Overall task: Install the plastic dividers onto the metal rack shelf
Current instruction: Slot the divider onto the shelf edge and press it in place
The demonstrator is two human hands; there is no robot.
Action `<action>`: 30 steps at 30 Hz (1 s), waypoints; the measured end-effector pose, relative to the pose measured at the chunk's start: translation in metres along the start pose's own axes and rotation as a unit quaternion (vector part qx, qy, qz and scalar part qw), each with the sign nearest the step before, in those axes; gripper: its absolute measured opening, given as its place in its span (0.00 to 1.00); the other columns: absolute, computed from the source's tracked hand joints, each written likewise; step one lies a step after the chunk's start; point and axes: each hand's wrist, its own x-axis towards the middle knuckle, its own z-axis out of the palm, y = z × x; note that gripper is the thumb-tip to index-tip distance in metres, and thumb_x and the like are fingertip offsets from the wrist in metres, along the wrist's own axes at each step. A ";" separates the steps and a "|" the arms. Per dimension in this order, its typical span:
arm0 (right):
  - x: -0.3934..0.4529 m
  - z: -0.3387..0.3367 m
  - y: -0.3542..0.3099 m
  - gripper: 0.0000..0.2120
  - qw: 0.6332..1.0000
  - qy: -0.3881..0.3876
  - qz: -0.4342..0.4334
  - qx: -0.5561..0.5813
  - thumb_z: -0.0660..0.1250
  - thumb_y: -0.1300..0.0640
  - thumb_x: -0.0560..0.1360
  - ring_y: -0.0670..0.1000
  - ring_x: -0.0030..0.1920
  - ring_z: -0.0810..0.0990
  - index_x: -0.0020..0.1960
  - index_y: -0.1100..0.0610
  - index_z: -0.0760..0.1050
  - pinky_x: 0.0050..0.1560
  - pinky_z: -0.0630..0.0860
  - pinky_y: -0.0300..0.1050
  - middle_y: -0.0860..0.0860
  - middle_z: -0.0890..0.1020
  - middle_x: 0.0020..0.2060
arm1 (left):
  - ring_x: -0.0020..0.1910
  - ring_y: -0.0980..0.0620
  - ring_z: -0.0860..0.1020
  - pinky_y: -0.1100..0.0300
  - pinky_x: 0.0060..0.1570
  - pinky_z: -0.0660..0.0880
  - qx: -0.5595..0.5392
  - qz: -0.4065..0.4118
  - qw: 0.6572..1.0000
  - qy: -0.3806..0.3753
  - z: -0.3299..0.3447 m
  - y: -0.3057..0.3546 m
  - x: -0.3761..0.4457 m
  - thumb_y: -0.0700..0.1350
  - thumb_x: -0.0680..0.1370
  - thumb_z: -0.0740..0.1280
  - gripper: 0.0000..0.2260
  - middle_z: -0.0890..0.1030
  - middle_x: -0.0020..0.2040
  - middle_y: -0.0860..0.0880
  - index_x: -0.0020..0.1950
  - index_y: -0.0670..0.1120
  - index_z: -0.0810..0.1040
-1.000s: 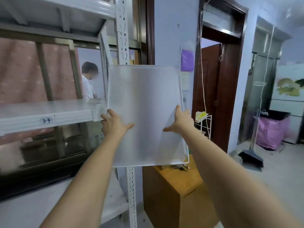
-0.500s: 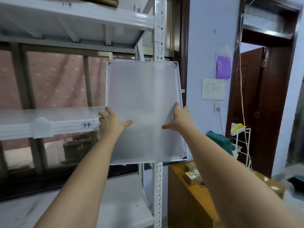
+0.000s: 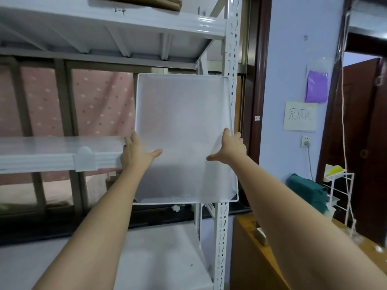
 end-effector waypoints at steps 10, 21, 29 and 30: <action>0.015 -0.005 -0.013 0.52 0.998 -0.002 -0.037 0.052 0.78 0.43 0.65 0.61 0.68 0.65 0.76 0.59 0.52 0.61 0.72 0.53 0.62 0.63 0.69 | 0.68 0.45 0.69 0.46 0.63 0.71 -0.115 -0.010 0.993 0.015 -0.024 -0.032 0.003 0.56 0.69 0.73 0.39 0.66 0.73 0.52 0.75 0.54 0.57; 0.014 0.005 -0.024 0.41 0.991 -0.049 -0.057 0.114 0.76 0.41 0.66 0.60 0.63 0.71 0.69 0.59 0.63 0.59 0.73 0.52 0.60 0.65 0.66 | 0.51 0.46 0.77 0.49 0.54 0.77 -0.311 -0.098 0.944 0.043 -0.047 -0.016 0.016 0.32 0.71 0.66 0.32 0.75 0.58 0.50 0.73 0.49 0.65; 0.011 0.005 -0.027 0.38 0.988 -0.059 -0.068 0.125 0.73 0.40 0.70 0.59 0.62 0.72 0.69 0.60 0.63 0.57 0.72 0.50 0.60 0.65 0.67 | 0.46 0.46 0.74 0.55 0.43 0.76 -0.364 -0.133 0.920 0.058 -0.064 0.001 0.017 0.26 0.72 0.65 0.30 0.71 0.53 0.49 0.73 0.44 0.67; 0.011 0.005 -0.028 0.39 0.989 -0.059 -0.069 0.118 0.72 0.39 0.70 0.59 0.63 0.71 0.70 0.60 0.63 0.58 0.72 0.50 0.60 0.65 0.67 | 0.46 0.46 0.74 0.57 0.39 0.76 -0.375 -0.140 0.914 0.060 -0.065 0.003 0.017 0.26 0.73 0.64 0.30 0.71 0.53 0.48 0.73 0.44 0.67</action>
